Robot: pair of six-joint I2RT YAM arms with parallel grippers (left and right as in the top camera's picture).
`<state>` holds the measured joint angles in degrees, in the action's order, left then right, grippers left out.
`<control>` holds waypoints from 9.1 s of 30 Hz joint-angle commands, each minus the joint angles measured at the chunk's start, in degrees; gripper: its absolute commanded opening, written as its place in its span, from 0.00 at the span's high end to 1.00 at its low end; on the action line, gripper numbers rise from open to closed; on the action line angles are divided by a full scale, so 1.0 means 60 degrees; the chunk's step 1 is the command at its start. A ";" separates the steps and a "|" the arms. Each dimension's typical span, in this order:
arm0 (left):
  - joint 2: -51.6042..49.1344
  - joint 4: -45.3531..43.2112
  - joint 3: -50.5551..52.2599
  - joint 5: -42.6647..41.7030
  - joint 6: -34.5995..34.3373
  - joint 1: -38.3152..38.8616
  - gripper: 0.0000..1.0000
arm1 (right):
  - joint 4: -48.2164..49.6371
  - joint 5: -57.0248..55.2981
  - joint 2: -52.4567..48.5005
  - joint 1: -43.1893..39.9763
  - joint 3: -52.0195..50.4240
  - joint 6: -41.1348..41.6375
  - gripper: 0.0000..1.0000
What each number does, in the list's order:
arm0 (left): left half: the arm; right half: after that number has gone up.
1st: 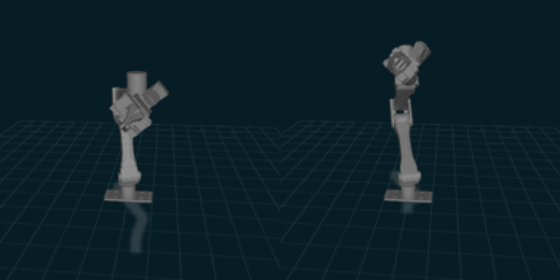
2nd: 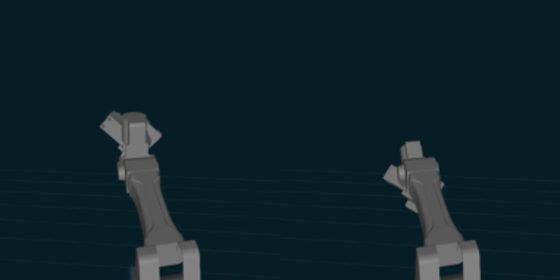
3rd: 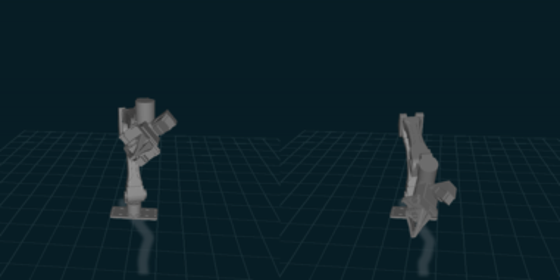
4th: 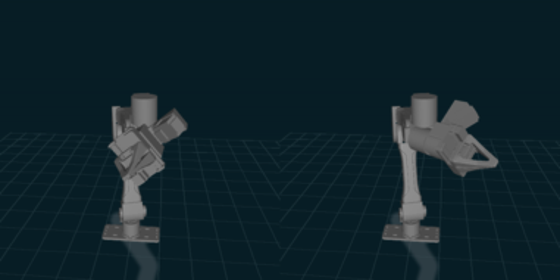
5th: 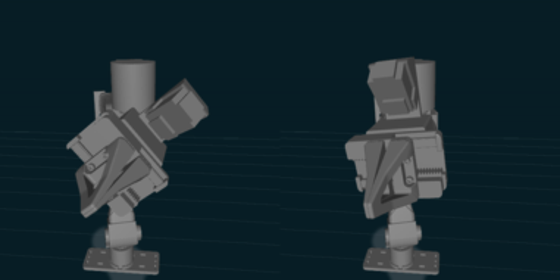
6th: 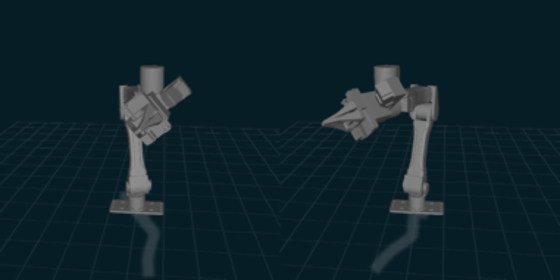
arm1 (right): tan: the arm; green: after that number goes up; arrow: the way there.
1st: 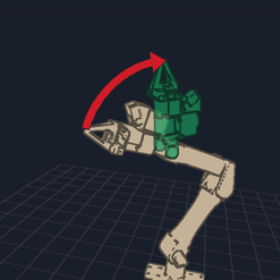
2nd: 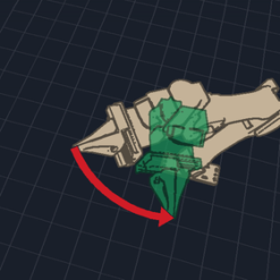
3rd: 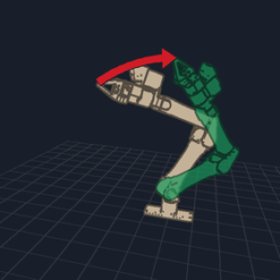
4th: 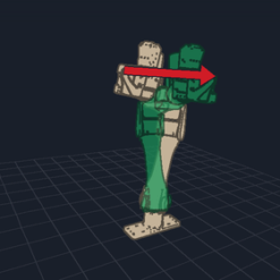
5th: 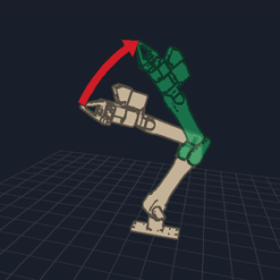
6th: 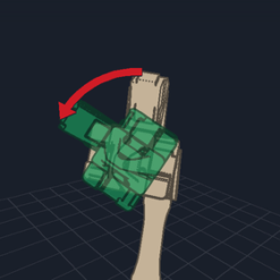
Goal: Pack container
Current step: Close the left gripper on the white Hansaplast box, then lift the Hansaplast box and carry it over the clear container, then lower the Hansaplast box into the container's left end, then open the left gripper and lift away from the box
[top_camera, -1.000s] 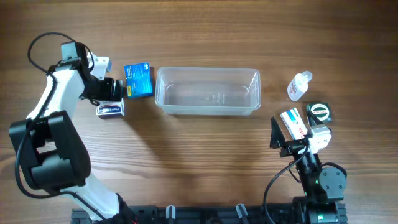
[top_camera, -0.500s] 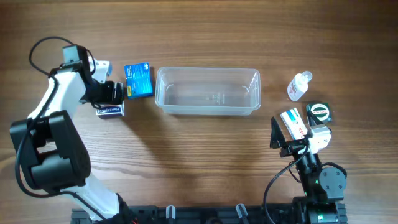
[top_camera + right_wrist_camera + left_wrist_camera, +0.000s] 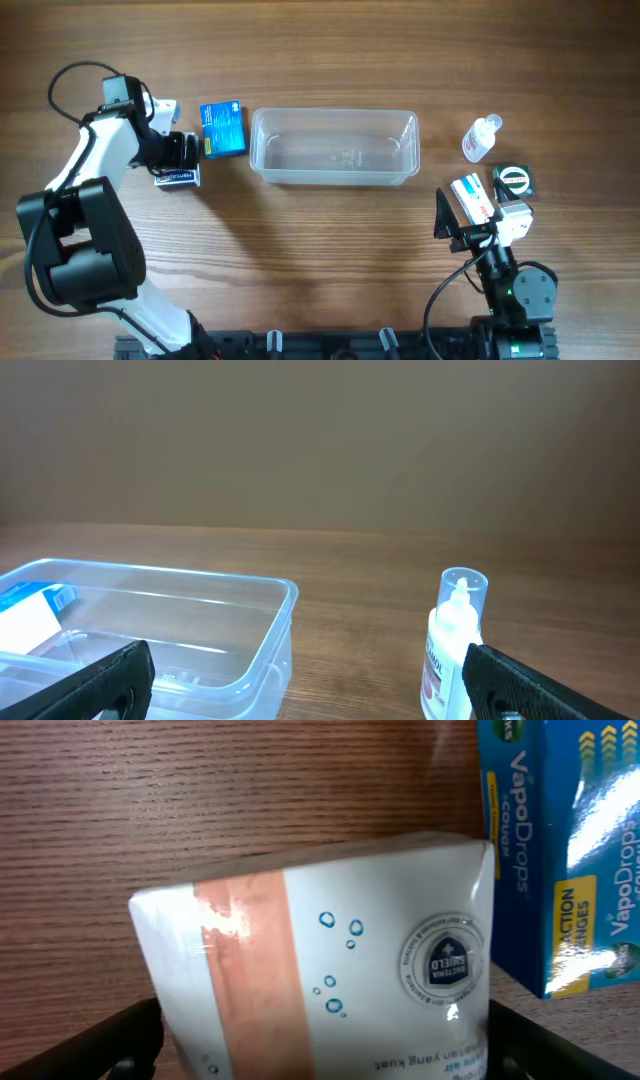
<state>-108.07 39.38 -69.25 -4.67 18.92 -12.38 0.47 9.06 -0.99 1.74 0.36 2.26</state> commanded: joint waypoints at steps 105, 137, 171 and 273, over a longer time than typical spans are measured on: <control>0.2481 0.0280 -0.2229 0.0732 -0.5486 0.5854 0.41 | 0.0058 0.0226 0.0095 0.0047 -0.0011 0.0051 0.00; 0.0685 0.1162 -0.2208 0.1370 -0.6284 0.6175 0.41 | 0.0058 0.0226 0.0095 0.0047 -0.0011 0.0055 0.00; 0.0605 0.1723 -0.2073 0.1373 -0.6477 0.6171 0.37 | 0.0058 0.0226 0.0095 0.0047 -0.0011 0.0051 0.00; -0.1064 0.1082 -0.2073 0.1803 -0.6947 0.6583 0.88 | 0.0058 0.0226 0.0095 0.0047 -0.0011 0.0051 0.00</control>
<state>-112.99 46.15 -81.65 5.21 -21.80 27.05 0.47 9.06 -0.99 1.74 0.36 2.26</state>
